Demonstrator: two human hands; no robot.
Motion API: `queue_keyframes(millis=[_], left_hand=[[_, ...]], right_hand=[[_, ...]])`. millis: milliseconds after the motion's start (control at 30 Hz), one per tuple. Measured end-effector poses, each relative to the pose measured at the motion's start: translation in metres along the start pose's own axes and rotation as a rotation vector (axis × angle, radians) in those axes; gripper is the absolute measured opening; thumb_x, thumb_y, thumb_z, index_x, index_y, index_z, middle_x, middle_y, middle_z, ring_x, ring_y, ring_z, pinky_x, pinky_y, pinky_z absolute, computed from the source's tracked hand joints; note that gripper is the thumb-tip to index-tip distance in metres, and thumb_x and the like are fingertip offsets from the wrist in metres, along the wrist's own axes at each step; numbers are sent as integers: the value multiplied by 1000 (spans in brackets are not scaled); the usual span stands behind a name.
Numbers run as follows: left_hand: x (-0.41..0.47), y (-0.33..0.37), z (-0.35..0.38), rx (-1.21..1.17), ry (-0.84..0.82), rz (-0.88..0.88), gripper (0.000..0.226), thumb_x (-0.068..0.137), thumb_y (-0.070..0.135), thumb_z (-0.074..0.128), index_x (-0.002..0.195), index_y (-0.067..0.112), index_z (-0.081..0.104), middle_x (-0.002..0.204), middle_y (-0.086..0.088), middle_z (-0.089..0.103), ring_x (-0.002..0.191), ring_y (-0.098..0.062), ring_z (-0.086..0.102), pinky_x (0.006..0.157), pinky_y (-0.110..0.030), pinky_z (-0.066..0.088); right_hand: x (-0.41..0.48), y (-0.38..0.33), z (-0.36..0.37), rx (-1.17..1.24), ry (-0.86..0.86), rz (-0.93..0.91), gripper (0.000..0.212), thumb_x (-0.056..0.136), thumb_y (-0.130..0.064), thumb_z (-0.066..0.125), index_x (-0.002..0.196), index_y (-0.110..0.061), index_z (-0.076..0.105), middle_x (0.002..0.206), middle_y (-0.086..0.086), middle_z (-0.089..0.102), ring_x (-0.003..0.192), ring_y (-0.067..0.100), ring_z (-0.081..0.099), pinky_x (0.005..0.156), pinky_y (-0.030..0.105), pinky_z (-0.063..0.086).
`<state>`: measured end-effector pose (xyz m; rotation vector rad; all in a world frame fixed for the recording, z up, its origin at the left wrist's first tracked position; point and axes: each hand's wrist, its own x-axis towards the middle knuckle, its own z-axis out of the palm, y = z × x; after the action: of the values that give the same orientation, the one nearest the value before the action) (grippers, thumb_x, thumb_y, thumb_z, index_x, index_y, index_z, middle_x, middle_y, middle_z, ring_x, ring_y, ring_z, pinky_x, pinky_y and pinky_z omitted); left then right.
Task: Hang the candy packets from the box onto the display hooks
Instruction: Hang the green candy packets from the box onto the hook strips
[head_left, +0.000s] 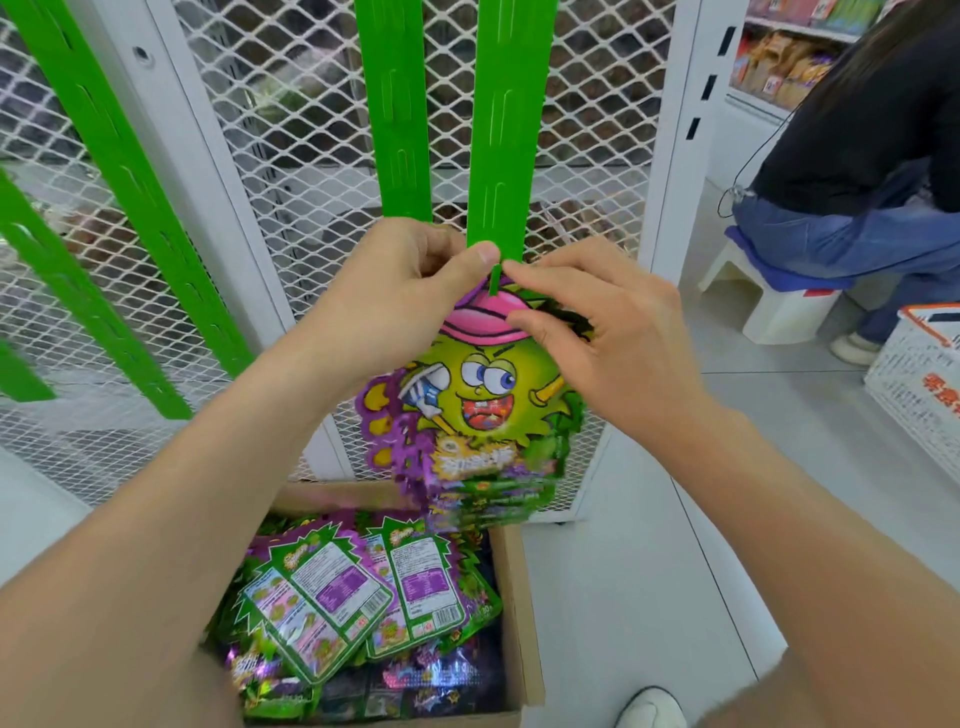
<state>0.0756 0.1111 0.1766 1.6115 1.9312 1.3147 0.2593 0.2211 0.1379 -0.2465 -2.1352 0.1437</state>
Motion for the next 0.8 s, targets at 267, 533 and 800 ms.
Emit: queue_keyframes(millis=[267, 533, 800], left_hand=[[-28, -29, 4, 393, 236, 257, 25, 106, 27, 59, 130, 21, 62, 121, 0, 65, 111, -23, 58, 96, -45, 47], [-97, -131, 15, 807, -513, -166, 20, 101, 38, 59, 114, 23, 62, 112, -2, 65, 102, -30, 66, 86, -48, 57], [-214, -263, 68, 935, -956, -622, 132, 77, 83, 66, 167, 16, -5, 175, -19, 1, 155, -57, 18, 121, -64, 33]], right_hand=[[-13, -40, 15, -62, 78, 18, 14, 86, -2, 70, 97, -7, 76, 95, 10, 61, 87, 28, 59, 75, 46, 48], [-75, -53, 91, -150, -1351, 160, 22, 97, -18, 56, 76, -18, 50, 73, 5, 51, 74, 34, 62, 61, 38, 53], [-123, -80, 149, -243, -1739, 140, 18, 100, -3, 54, 85, -11, 49, 85, 4, 47, 64, 18, 46, 49, 32, 39]])
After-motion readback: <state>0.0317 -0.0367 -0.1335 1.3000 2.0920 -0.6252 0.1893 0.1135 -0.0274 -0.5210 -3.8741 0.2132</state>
